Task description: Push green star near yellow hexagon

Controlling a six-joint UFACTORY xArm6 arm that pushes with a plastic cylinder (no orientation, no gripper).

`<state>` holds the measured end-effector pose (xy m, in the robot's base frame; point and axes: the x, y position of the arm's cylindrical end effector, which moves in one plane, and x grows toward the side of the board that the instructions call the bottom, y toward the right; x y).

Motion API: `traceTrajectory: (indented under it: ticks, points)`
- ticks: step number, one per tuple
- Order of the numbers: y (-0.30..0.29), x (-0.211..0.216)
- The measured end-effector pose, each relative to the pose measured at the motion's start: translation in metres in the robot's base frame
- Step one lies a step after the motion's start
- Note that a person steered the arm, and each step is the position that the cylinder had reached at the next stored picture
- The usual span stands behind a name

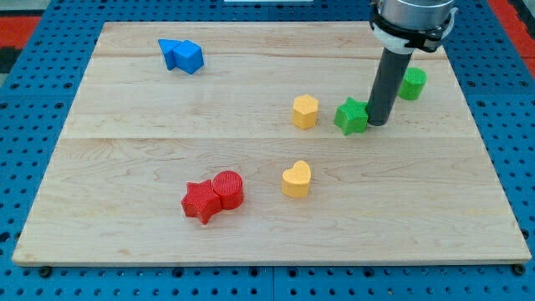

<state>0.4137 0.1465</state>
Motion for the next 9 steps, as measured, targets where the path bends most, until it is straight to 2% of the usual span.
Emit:
traceTrajectory:
  ticks: [7, 8, 9]
  points:
    - [-0.029, -0.003]
    - [-0.026, -0.002]
    - [0.006, -0.002]
